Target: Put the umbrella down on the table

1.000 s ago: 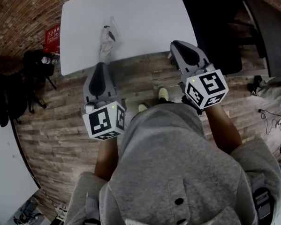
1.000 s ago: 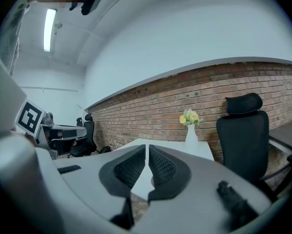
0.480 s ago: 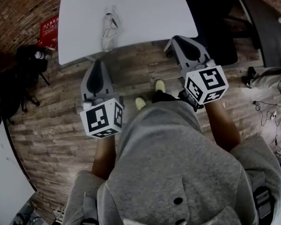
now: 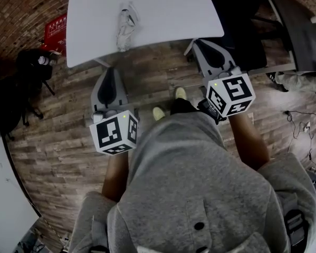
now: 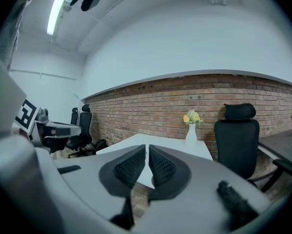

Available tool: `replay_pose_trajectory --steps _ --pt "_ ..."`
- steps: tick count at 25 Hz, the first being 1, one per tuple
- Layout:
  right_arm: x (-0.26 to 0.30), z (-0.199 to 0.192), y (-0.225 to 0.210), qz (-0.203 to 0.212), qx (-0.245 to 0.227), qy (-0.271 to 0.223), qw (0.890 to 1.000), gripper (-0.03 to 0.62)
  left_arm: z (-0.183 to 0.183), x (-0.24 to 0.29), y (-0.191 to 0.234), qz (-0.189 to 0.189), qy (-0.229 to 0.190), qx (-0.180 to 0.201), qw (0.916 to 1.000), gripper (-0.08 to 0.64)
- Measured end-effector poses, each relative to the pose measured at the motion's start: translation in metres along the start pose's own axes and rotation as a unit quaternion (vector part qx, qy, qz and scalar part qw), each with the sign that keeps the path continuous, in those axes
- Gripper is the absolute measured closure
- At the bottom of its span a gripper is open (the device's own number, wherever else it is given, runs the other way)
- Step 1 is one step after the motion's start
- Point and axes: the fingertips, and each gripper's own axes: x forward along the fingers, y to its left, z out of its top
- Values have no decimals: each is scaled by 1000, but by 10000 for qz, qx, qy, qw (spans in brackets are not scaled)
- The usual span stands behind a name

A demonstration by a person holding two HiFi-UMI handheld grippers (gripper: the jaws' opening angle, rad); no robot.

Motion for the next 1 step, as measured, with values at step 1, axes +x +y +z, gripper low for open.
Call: replay_pose_trajectory --steps 1 --pt "-1 -1 1 -6 -4 4 10000 555 -1 -2 0 -11 7 0 10000 532"
